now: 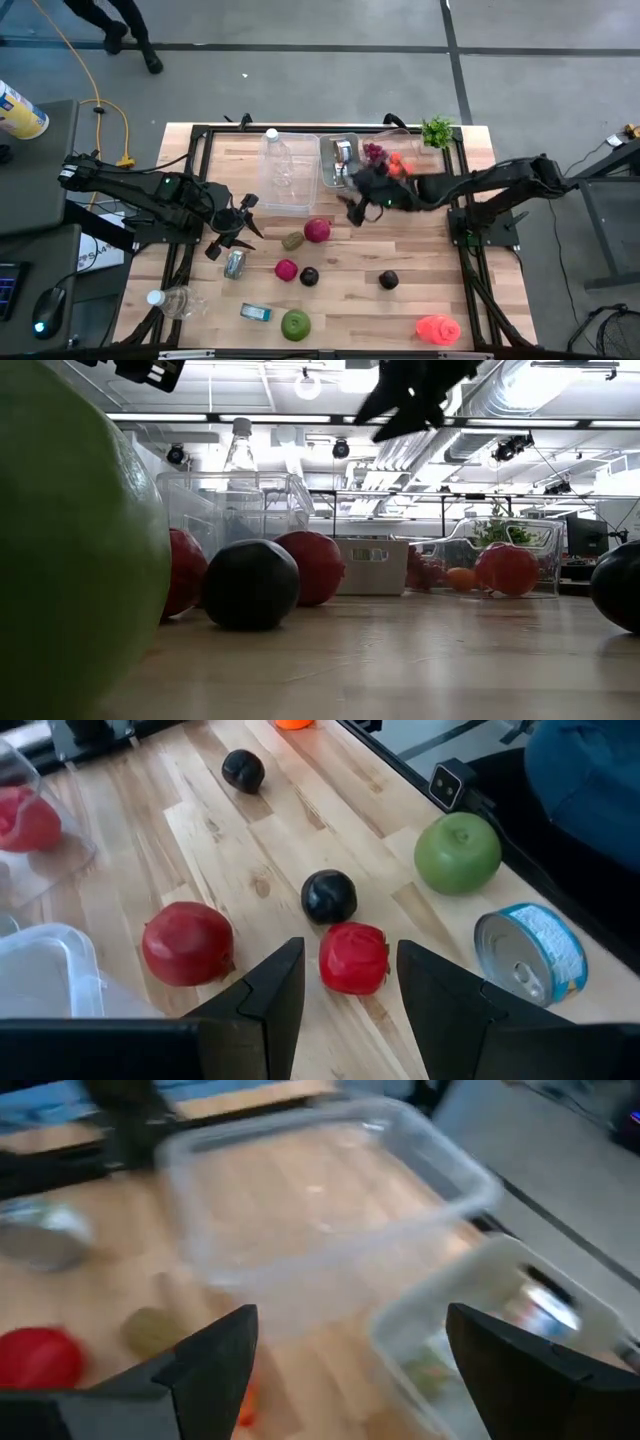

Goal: Pick & Place Food Item
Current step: Put the green canned tuna into the white bin

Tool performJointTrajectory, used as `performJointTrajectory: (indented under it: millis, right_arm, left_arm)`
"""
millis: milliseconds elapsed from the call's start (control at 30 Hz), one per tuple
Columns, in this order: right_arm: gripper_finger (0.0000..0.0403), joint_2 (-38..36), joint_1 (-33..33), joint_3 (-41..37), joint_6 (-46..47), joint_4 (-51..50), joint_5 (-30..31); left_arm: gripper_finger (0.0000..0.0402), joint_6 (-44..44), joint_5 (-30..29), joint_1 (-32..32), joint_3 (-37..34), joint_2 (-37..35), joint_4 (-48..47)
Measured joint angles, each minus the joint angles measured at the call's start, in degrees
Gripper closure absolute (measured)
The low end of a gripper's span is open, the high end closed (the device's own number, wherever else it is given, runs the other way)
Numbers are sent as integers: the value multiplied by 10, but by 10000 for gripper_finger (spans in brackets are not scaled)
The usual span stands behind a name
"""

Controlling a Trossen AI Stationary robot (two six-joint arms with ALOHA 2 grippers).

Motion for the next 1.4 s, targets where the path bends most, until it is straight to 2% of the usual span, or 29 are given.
performJointTrajectory:
  millis: [167,533,700,767,1067,1400]
  right_arm:
    - [92,24,50,1,-54,64,0]
    - [92,71,91,-1,-62,72,-4]
    - [92,69,104,0,-62,77,-3]
    - [92,69,113,0,-62,77,-3]
    - [92,69,138,0,-52,85,-2]
    - [92,69,174,0,-49,145,-2]
  left_arm:
    - [249,72,0,0,0,0,-3]
    - [242,92,0,0,0,0,11]
    - [194,74,-27,0,0,2,21]
    - [163,69,-44,0,0,6,19]
    - [13,22,-52,0,0,43,19]
    - [21,18,-94,-2,0,52,17]
